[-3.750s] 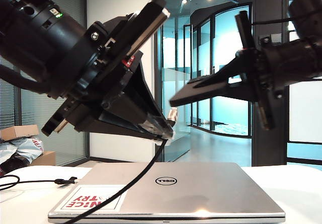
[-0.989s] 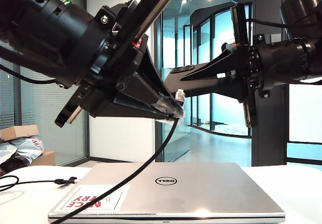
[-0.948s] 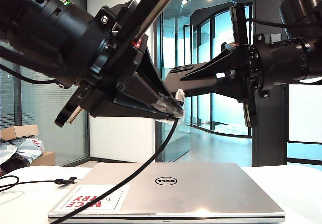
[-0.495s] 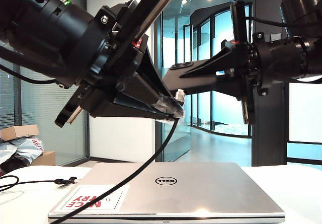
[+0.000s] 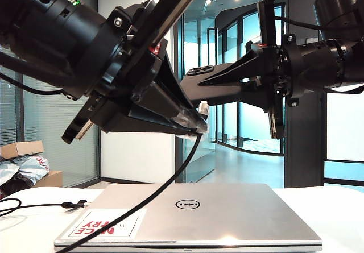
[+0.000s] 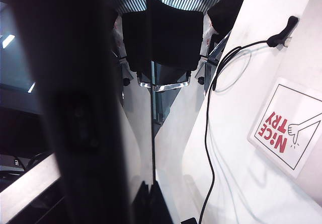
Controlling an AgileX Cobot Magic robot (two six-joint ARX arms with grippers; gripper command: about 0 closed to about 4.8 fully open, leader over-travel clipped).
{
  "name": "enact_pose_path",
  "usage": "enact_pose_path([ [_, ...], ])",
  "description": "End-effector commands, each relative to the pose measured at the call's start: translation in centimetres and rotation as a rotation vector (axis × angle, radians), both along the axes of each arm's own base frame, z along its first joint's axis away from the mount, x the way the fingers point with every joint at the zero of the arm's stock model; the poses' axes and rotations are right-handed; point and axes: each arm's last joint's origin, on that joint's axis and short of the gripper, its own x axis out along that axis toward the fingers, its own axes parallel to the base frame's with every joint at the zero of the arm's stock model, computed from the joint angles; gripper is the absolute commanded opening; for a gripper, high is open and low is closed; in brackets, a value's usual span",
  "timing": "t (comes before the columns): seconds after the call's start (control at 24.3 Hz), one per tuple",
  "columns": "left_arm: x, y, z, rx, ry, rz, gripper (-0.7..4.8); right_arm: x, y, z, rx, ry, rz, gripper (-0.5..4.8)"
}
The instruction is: Pick up the charging cable and the phone, plug the charging cable into the charging port on the phone, and finally place them back on the table.
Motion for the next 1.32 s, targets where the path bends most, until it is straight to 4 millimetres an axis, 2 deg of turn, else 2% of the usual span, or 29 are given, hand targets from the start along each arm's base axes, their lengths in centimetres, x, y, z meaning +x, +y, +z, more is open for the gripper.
enact_pose_path([
  [0.04,-0.02,-0.10,0.23,-0.016,-0.007,-0.003,-0.07,0.09,0.14,0.68,0.020,-0.059,0.026,-0.01],
  [0.78,0.03,-0.17,0.39,-0.030,-0.017,-0.003,-0.07,-0.10,0.17,0.72,0.018,-0.176,0.105,-0.01],
  [1.15,0.05,-0.20,0.47,-0.038,-0.022,-0.003,-0.07,-0.10,0.16,0.71,0.034,-0.059,0.092,-0.01],
  [1.32,0.08,-0.24,0.55,-0.046,-0.028,-0.003,-0.07,-0.09,0.13,0.71,0.034,-0.058,0.091,-0.01],
])
